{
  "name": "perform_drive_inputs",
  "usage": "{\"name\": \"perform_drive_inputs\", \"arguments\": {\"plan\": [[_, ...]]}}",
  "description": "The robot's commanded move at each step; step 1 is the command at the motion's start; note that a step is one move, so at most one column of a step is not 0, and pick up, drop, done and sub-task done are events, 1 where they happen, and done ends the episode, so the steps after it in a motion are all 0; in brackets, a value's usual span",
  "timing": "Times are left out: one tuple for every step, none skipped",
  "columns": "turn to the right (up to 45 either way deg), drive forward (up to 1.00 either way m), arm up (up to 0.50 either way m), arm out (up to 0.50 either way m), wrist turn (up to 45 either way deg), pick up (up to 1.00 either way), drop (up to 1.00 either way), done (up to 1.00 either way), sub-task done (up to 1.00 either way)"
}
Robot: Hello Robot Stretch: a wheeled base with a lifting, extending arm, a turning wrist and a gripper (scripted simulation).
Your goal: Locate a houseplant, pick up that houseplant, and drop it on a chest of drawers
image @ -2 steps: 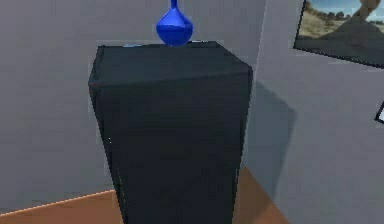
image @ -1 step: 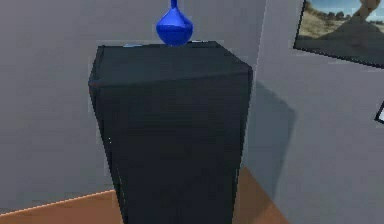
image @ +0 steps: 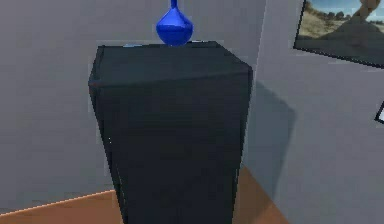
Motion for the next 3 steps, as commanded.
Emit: {"name": "perform_drive_inputs", "arguments": {"plan": [[0.0,0.00,0.00,0.00,-15.0,0.00,0.00,0.00,0.00],[0.0,0.00,0.00,-0.28,0.0,0.00,0.00,0.00,0.00],[-42.0,0.00,0.00,0.00,0.0,0.00,0.00,0.00,0.00]]}}
